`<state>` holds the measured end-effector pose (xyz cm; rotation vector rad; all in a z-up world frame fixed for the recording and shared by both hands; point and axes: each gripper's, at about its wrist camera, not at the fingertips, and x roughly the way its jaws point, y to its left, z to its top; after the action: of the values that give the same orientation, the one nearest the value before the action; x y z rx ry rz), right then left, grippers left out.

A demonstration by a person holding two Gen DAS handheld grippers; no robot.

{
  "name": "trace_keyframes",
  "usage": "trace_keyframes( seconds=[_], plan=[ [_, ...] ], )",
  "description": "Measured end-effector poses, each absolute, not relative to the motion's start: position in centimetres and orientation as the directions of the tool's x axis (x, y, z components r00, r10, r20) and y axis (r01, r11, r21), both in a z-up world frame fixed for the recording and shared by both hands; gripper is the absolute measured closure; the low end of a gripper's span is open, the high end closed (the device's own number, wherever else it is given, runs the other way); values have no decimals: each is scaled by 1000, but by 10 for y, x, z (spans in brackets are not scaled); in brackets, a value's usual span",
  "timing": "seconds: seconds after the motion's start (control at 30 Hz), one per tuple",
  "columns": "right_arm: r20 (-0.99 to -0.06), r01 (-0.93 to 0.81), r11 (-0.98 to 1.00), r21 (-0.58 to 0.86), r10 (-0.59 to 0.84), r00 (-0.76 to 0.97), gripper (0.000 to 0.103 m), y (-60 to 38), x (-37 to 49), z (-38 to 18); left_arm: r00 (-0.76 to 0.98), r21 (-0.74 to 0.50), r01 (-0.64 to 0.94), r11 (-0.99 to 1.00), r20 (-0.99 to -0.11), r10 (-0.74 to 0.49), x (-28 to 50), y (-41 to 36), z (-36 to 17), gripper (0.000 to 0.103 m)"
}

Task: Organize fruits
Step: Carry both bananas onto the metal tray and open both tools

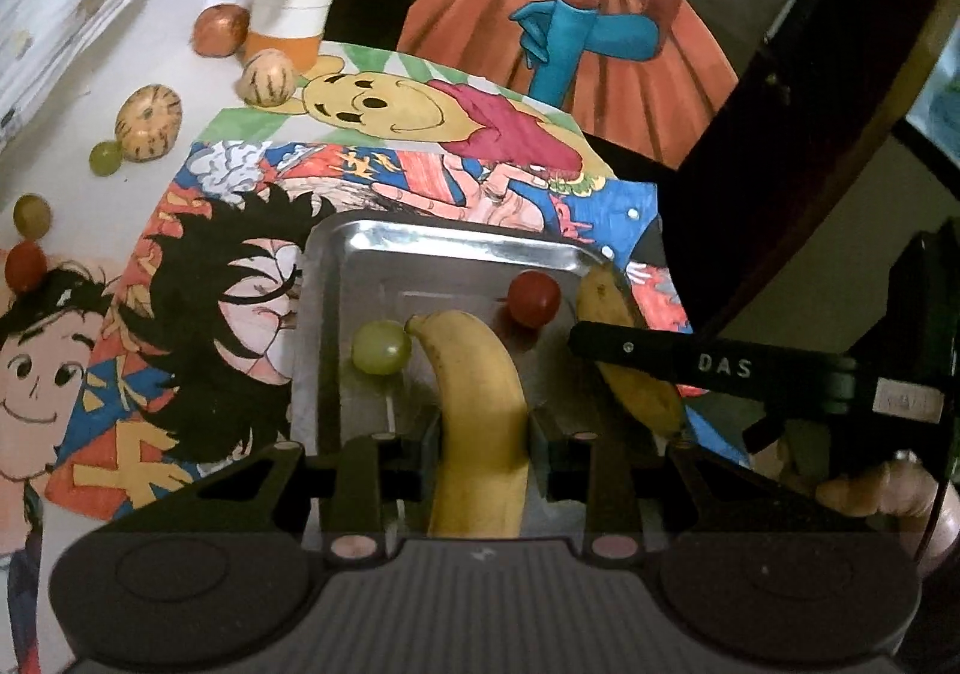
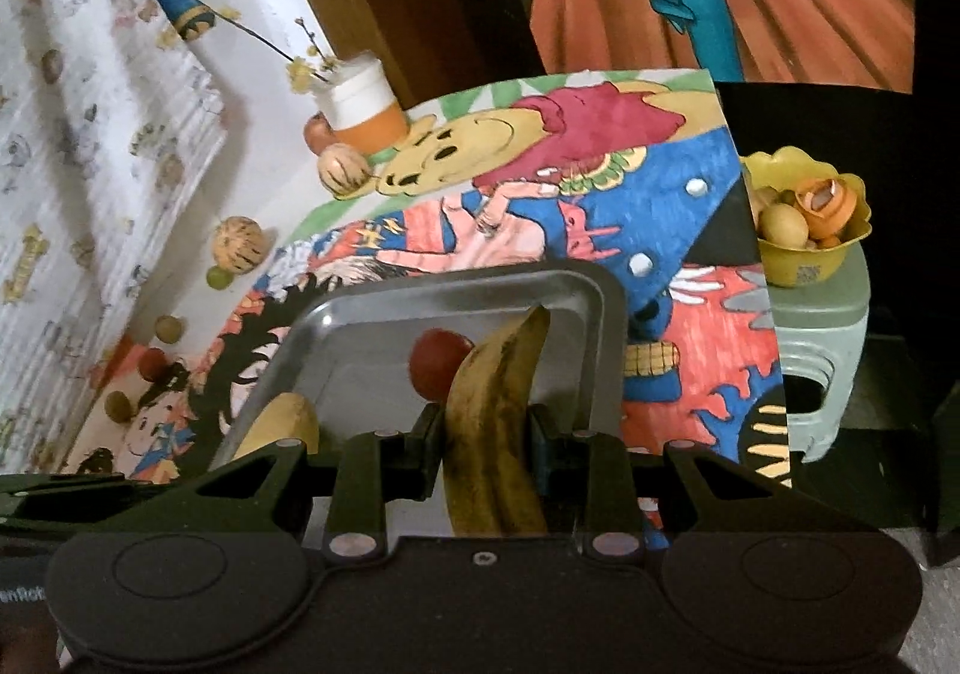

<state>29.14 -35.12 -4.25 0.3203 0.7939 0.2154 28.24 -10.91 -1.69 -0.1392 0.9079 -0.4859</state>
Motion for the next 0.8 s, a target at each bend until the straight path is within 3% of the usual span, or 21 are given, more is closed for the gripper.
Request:
trace_keyframes(
  seconds=[0.23,0.57,0.8],
  plan=[
    [-662,-67,933,353,300,687,69,-350,292,-43,523,-258,386,886,-730,-440,279,-118,-19,69],
    [-630,-76,929,363,305,715,57,-357,276,-32,525,-285,387,877,-714,-463,275,-116,-16,66],
    [-586,-109,946,306,278,761,38,-358,248,-14,576,-296,354,887,-679,-456,256,-99,-3,49]
  ],
)
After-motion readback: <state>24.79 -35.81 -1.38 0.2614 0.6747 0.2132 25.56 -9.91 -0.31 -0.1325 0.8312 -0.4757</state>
